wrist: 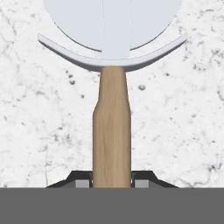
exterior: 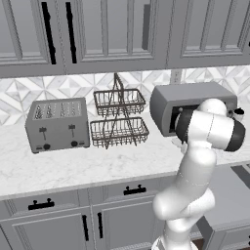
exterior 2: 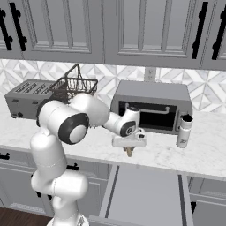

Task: Pick the pizza cutter from the drawer and place it on the counter.

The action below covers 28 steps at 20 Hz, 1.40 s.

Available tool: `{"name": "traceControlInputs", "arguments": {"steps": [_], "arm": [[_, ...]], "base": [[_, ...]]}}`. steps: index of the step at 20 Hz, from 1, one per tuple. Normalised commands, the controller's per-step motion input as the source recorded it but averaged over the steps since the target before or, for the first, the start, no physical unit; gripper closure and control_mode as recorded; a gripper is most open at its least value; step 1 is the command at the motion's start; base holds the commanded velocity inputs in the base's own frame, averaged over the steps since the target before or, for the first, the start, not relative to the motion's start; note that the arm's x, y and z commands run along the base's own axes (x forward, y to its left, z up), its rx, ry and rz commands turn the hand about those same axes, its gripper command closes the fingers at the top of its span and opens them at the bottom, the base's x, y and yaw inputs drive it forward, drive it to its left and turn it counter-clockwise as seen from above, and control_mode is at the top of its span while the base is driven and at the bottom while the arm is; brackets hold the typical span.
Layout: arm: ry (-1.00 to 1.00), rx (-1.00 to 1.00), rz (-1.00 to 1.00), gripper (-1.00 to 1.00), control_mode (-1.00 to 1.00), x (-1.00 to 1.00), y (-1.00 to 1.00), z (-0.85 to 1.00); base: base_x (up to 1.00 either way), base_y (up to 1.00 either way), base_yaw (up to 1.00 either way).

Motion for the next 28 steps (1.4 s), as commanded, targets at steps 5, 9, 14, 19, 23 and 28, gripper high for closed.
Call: {"name": "traceControlInputs", "arguments": {"steps": [5,9,14,19,23,28], "arm": [[0.00,0.01,0.11,1.00,-1.00,0.45,0.00,-0.36],[0.00,0.00,0.04,1.00,-1.00,0.09,0.00,-0.05],[0.00,0.00,0.00,1.00,-1.00,0.00,0.00,0.00],[0.00,0.00,0.00,-1.00,-1.00,0.00,0.00,0.00],[0.00,0.00,0.00,-1.00,-1.00,0.00,0.00,0.00],[0.00,0.00,0.00,-1.00,-1.00,0.00,0.00,0.00]], "base": [[0.00,0.00,0.00],[0.00,0.00,0.00],[0.00,0.00,0.00],[0.00,0.00,0.00],[0.00,0.00,0.00],[0.00,0.00,0.00]]}}
